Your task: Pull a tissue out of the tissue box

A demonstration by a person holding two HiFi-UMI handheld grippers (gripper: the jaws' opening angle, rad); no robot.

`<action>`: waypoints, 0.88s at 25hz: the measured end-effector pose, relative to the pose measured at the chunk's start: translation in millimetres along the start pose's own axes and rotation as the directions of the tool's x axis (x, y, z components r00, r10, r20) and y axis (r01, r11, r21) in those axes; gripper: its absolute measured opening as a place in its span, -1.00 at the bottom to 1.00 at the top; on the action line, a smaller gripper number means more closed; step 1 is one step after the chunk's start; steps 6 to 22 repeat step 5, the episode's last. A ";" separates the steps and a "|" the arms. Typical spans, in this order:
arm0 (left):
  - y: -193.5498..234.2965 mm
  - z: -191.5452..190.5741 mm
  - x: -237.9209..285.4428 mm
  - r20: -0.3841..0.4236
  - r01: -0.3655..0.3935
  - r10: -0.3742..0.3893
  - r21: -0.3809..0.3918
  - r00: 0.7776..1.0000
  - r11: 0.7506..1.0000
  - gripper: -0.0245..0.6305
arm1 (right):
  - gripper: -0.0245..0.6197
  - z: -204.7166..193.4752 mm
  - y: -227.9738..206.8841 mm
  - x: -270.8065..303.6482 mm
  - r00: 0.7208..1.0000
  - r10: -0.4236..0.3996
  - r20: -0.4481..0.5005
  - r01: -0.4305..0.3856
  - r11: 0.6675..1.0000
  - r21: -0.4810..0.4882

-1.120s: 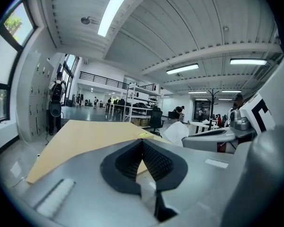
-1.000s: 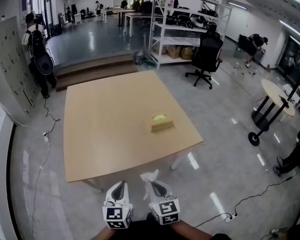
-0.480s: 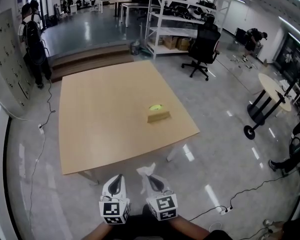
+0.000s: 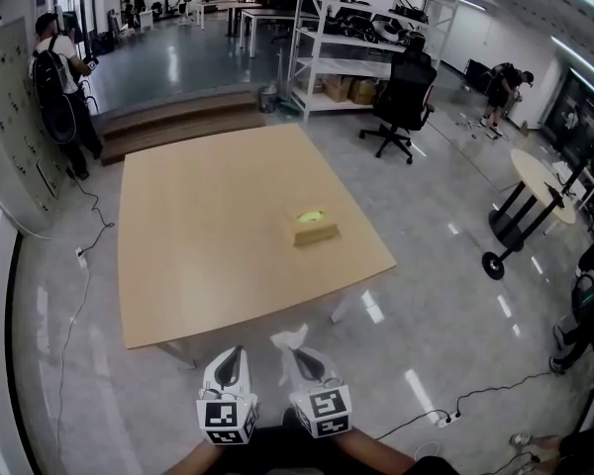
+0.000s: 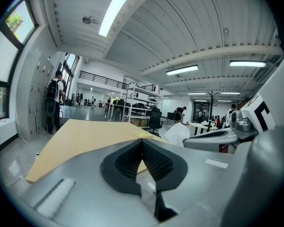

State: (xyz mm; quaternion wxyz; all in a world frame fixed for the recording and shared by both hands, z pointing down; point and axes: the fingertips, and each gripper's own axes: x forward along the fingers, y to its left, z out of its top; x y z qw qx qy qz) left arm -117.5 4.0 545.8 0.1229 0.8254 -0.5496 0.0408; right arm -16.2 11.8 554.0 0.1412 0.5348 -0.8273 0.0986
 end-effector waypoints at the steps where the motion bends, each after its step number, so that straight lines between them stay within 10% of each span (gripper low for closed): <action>1: -0.1 2.4 0.0 0.000 -0.001 0.001 -0.004 1.000 1.000 -0.87 | -0.94 1.8 0.3 0.5 1.000 0.000 0.003 0.000 1.000 -0.001; 22: 2.5 2.2 2.2 0.002 -0.001 0.001 -0.006 1.000 1.000 -0.87 | -0.94 1.4 3.1 4.2 1.000 0.010 0.007 -0.010 1.000 0.001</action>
